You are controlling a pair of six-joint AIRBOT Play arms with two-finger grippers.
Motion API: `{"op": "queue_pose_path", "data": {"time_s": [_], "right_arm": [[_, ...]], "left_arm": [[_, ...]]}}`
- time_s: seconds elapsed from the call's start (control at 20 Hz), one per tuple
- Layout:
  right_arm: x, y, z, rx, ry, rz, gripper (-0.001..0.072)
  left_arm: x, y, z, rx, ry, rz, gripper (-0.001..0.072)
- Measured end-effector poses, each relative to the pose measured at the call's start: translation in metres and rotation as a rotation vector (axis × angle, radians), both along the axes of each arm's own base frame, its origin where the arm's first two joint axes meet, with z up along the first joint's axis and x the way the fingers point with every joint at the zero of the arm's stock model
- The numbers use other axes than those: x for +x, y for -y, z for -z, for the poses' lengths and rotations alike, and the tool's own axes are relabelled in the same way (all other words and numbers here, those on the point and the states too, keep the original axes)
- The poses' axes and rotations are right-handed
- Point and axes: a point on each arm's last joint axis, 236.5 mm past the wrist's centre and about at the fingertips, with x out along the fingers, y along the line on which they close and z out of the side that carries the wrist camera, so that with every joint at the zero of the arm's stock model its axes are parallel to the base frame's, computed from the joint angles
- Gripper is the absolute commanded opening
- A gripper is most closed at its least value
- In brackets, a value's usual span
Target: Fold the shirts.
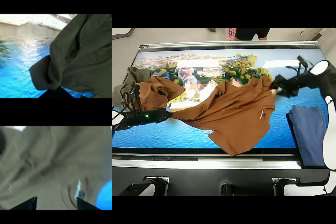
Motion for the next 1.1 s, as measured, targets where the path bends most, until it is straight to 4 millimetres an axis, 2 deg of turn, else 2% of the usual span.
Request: {"op": "queue_pose_path", "data": {"time_s": [0.15,0.3,0.4,0.45,0.6,0.7,0.75,0.85,1.0,1.1], "right_arm": [[-0.084,-0.016,0.032,0.016,-0.223,-0.104,0.0558],[-0.169,-0.050,0.077,0.064,-0.382,-0.134,0.0545],[-0.208,-0.079,0.100,0.111,-0.422,-0.142,0.0542],[-0.221,-0.092,0.109,0.128,-0.432,-0.144,0.0528],[-0.237,-0.121,0.129,0.135,-0.416,-0.125,0.0527],[-0.236,-0.130,0.139,0.132,-0.397,-0.087,0.0524],[-0.236,-0.134,0.141,0.139,-0.402,-0.064,0.0473],[-0.234,-0.140,0.147,0.143,-0.403,-0.033,0.0043],[-0.217,-0.139,0.146,0.126,-0.342,-0.014,0.0035],[-0.190,-0.135,0.122,0.082,-0.229,-0.072,0.0035]], "left_arm": [[0.000,-0.001,0.002,0.008,0.007,0.010,0.0029],[0.000,-0.001,0.003,0.011,0.009,0.014,0.0029],[0.000,-0.001,0.003,0.013,0.010,0.016,0.0029],[0.000,-0.001,0.003,0.013,0.010,0.017,0.0029],[0.000,-0.001,0.003,0.014,0.011,0.019,0.0029],[0.000,-0.001,0.003,0.014,0.011,0.019,0.0029],[0.000,-0.001,0.003,0.015,0.012,0.019,0.0030],[0.000,-0.001,0.003,0.014,0.012,0.018,0.0029],[0.001,-0.001,0.001,0.017,0.018,0.022,0.0028],[0.007,-0.002,-0.014,0.030,0.060,0.033,0.0028]]}}
